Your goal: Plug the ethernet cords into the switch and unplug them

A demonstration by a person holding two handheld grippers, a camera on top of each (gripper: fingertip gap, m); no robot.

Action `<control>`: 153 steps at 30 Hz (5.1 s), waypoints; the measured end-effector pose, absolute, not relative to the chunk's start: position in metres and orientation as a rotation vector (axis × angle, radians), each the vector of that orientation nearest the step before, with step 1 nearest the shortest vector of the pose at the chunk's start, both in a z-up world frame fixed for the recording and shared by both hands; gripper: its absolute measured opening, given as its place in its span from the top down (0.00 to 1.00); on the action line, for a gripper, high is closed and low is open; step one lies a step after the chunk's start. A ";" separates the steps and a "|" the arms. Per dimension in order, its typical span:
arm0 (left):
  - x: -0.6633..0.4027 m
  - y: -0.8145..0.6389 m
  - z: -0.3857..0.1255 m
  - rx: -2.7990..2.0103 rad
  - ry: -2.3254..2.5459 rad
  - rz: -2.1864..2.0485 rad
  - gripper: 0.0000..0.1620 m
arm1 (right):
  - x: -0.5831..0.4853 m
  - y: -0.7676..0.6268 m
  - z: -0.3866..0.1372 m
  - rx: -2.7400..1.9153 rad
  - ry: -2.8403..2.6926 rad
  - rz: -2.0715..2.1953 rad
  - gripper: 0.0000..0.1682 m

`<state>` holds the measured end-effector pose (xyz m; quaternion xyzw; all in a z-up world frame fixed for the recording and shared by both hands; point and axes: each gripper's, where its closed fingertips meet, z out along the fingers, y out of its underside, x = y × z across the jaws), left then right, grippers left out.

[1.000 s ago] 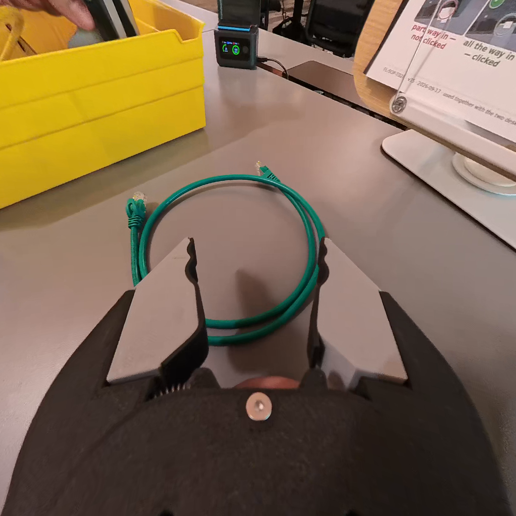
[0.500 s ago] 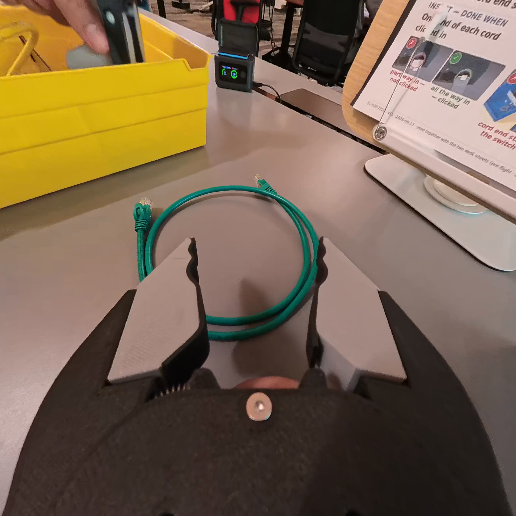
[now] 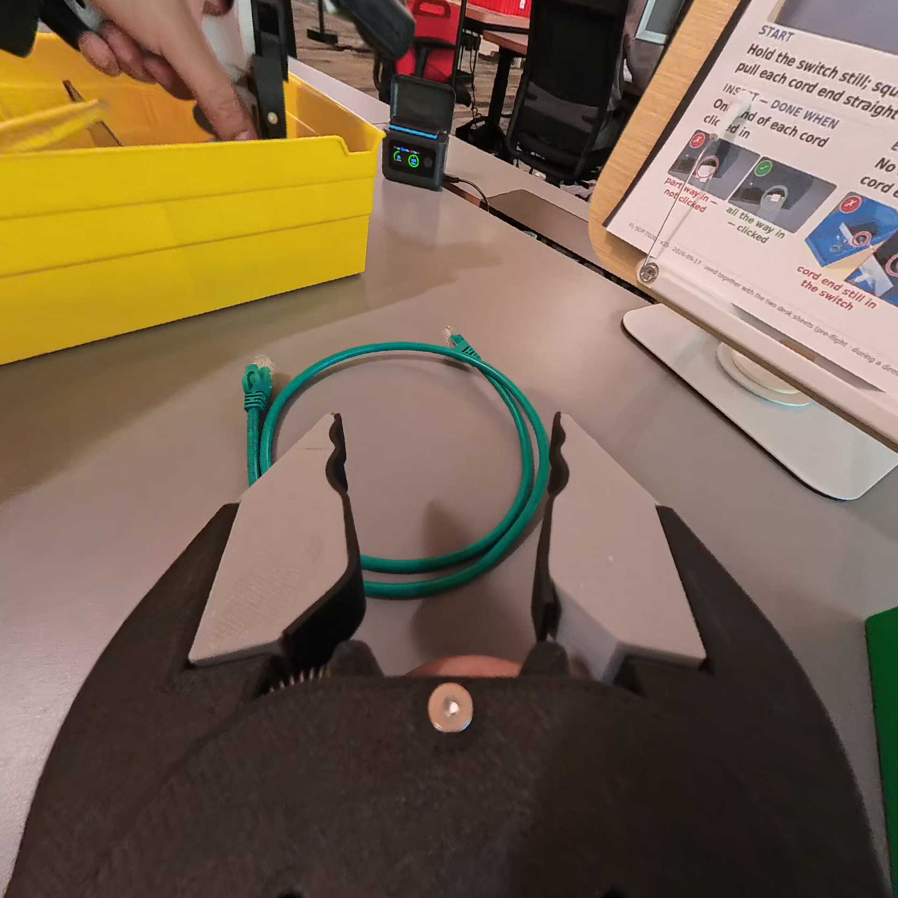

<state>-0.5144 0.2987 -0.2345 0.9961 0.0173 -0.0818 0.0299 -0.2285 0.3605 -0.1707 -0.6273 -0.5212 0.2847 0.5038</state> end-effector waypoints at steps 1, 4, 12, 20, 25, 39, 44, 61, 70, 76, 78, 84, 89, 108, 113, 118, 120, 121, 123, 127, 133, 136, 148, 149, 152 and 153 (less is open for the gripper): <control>-0.523 0.303 -0.229 3.105 0.049 -0.337 0.57 | -0.229 0.361 -0.171 -1.508 -1.261 0.678 0.52; -0.540 0.314 -0.208 3.218 0.007 -0.565 0.58 | -0.228 0.362 -0.171 -1.503 -1.261 0.661 0.52; -0.557 0.309 -0.139 3.378 -0.101 -1.130 0.59 | -0.228 0.368 -0.173 -1.522 -1.242 0.663 0.52; -0.504 0.312 -0.042 3.717 -0.113 -1.311 0.59 | -0.223 0.381 -0.173 -1.552 -1.194 0.660 0.52; -0.400 0.326 -0.011 3.953 -0.454 -1.100 0.59 | -0.220 0.385 -0.166 -1.549 -1.161 0.713 0.51; -0.200 0.379 -0.050 4.359 -0.800 0.276 0.59 | -0.212 0.364 -0.123 -1.330 -1.103 0.909 0.55; -0.196 0.398 -0.083 4.336 -0.705 0.555 0.59 | -0.202 0.382 -0.122 -1.359 -1.075 0.884 0.86; -0.245 0.413 -0.143 4.308 -0.324 0.721 0.67 | -0.175 0.455 -0.178 -1.702 -1.124 0.505 0.86; -0.255 0.415 -0.159 4.299 -0.260 0.531 0.70 | -0.169 0.467 -0.216 -1.853 -1.166 0.443 0.85; -0.285 0.414 -0.155 4.327 0.008 0.460 0.69 | -0.162 0.470 -0.196 -1.789 -1.094 0.406 0.79; -0.296 0.413 -0.154 4.329 0.117 0.460 0.69 | -0.157 0.472 -0.174 -1.728 -1.002 0.416 0.74; -0.320 0.412 -0.165 4.271 0.335 0.382 0.69 | -0.160 0.449 -0.124 -1.552 -0.854 0.544 0.80; -0.327 0.410 -0.161 4.276 0.393 0.441 0.69 | -0.216 0.412 -0.150 -1.585 -1.134 0.586 0.82; -0.340 0.412 -0.194 4.156 0.357 0.218 0.70 | -0.239 0.419 -0.233 -1.777 -1.376 0.311 0.82; -0.339 0.411 -0.206 4.118 0.319 0.134 0.71 | -0.236 0.407 -0.237 -1.789 -1.424 0.359 0.84; -0.338 0.408 -0.217 4.065 0.277 0.128 0.76 | -0.240 0.384 -0.243 -1.800 -1.538 0.473 1.00; -0.344 0.407 -0.214 4.073 0.239 -0.011 0.77 | -0.240 0.384 -0.242 -1.784 -1.546 0.457 1.00; -0.348 0.407 -0.211 4.079 0.219 -0.114 0.77 | -0.240 0.385 -0.241 -1.773 -1.535 0.452 1.00; -0.351 0.408 -0.205 4.097 0.172 -0.220 0.77 | -0.240 0.389 -0.237 -1.760 -1.511 0.436 0.96; -0.350 0.414 -0.198 4.091 0.023 -0.329 0.74 | -0.240 0.391 -0.239 -1.770 -1.505 0.442 0.92; -0.356 0.421 -0.204 3.871 -0.377 -0.510 0.71 | -0.239 0.394 -0.226 -1.760 -1.455 0.486 0.87; -0.353 0.427 -0.209 3.846 -0.470 -0.411 0.71 | -0.240 0.394 -0.219 -1.748 -1.438 0.510 0.86; -0.331 0.429 -0.242 3.870 -0.445 0.176 0.72 | -0.243 0.383 -0.217 -1.714 -1.473 0.540 0.86; -0.331 0.430 -0.242 3.877 -0.444 0.179 0.73 | -0.244 0.382 -0.218 -1.710 -1.480 0.534 0.85; -0.340 0.431 -0.237 3.916 -0.409 0.044 0.68 | -0.244 0.381 -0.219 -1.703 -1.486 0.530 0.85; -0.343 0.431 -0.235 3.929 -0.412 0.000 0.70 | -0.244 0.381 -0.218 -1.703 -1.483 0.534 0.85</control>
